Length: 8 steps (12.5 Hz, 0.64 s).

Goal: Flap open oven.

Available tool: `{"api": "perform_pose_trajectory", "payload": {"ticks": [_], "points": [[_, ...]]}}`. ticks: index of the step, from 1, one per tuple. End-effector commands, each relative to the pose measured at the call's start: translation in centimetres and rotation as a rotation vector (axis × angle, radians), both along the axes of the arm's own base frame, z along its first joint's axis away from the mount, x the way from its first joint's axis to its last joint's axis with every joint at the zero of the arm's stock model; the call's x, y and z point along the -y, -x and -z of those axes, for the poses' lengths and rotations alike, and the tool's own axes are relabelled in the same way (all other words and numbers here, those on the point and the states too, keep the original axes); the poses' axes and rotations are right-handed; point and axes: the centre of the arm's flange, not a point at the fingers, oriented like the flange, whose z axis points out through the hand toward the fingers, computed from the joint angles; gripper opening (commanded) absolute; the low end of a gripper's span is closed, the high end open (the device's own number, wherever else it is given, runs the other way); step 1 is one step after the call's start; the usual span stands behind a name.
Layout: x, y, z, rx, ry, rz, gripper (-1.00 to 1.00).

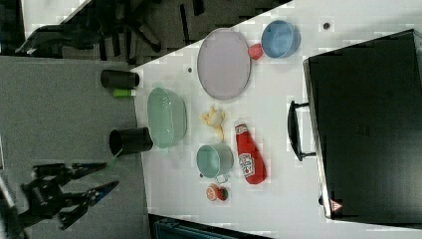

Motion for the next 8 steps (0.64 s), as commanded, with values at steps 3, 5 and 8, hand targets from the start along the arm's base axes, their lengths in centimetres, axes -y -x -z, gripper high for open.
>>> {"api": "perform_pose_trajectory", "payload": {"ticks": [3, 5, 8], "points": [[0.7, -1.9, 5.5, -0.136, -0.003, -0.032, -0.65], [1.4, -1.7, 7.2, -0.168, 0.002, -0.129, -0.65], [3.9, -1.7, 9.8, -0.184, 0.043, -0.360, -0.65]]}}
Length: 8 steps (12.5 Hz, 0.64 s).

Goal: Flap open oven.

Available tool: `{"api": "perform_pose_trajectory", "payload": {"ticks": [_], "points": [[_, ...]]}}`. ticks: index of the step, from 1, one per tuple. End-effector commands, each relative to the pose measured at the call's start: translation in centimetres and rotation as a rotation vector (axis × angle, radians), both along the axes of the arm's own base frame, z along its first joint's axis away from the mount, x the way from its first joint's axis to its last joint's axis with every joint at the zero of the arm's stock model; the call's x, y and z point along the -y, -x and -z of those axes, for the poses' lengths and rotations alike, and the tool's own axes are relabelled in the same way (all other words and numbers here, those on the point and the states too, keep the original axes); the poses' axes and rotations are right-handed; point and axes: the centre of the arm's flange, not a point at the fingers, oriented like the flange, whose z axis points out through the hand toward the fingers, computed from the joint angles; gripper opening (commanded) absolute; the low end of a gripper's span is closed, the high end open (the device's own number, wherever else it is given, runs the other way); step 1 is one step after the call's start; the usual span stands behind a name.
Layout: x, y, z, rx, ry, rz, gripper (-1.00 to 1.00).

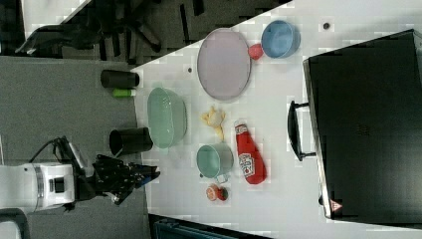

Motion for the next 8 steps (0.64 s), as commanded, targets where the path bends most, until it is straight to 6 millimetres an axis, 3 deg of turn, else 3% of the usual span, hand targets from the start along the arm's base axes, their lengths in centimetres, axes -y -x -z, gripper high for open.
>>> {"api": "perform_pose_trajectory", "payload": {"ticks": [1, 4, 8], "points": [[4.4, 1.0, 0.4, 0.039, 0.025, -0.262, -0.65], [8.3, 1.3, 2.9, 0.051, 0.031, -0.398, -0.65], [13.2, 1.3, 7.0, 0.108, 0.033, -0.377, -0.65]]}}
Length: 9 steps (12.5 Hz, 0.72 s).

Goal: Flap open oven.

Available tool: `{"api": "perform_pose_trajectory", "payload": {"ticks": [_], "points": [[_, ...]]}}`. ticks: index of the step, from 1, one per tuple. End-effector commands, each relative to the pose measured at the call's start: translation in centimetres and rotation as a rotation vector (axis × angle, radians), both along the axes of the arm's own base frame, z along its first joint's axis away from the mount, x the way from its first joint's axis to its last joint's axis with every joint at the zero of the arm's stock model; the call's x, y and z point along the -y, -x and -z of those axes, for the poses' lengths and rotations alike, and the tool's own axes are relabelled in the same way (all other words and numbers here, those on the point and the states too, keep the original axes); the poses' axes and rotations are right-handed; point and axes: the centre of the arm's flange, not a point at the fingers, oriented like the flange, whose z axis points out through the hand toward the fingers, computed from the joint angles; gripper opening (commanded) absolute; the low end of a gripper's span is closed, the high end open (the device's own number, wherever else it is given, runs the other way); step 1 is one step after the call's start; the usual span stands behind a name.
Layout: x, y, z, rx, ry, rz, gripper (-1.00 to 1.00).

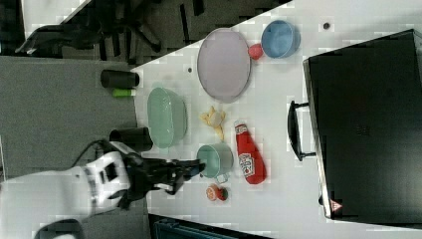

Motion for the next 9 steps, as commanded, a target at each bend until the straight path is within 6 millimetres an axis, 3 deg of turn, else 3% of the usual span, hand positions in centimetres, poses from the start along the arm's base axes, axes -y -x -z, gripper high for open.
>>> {"api": "perform_pose_trajectory", "payload": {"ticks": [1, 5, 9], "points": [[4.5, 0.0, 2.5, 0.039, -0.005, -0.073, -0.65], [8.4, -1.3, 6.6, 0.047, 0.020, -0.223, -0.65], [11.6, -2.5, 11.0, 0.046, 0.061, -0.233, -0.65]]}}
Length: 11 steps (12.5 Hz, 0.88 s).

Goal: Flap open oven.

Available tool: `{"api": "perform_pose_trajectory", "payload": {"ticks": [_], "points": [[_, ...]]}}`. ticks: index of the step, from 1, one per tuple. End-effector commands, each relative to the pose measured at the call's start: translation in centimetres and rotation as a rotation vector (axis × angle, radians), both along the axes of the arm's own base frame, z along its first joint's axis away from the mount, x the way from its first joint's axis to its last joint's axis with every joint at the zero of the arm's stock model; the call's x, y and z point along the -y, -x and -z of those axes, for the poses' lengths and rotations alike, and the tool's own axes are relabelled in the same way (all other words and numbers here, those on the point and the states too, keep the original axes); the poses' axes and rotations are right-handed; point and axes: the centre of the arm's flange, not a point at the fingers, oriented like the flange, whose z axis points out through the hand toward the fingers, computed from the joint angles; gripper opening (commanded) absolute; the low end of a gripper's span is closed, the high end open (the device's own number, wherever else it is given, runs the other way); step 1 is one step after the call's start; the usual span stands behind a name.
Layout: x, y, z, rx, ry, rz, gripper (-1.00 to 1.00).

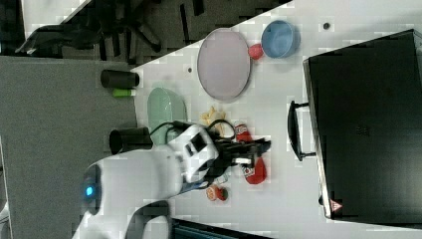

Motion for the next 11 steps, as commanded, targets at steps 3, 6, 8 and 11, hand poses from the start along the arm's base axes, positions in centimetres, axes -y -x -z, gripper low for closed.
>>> {"api": "perform_pose_trajectory", "payload": {"ticks": [3, 6, 8, 11], "points": [[2.3, -0.9, 3.7, 0.023, 0.052, -0.076, -0.65], [2.6, -1.4, 6.7, -0.012, 0.063, -0.076, -0.65], [2.7, -1.7, 8.2, -0.022, 0.072, -0.080, -0.65], [2.5, -2.1, 10.3, -0.043, 0.080, -0.090, -0.65]]}}
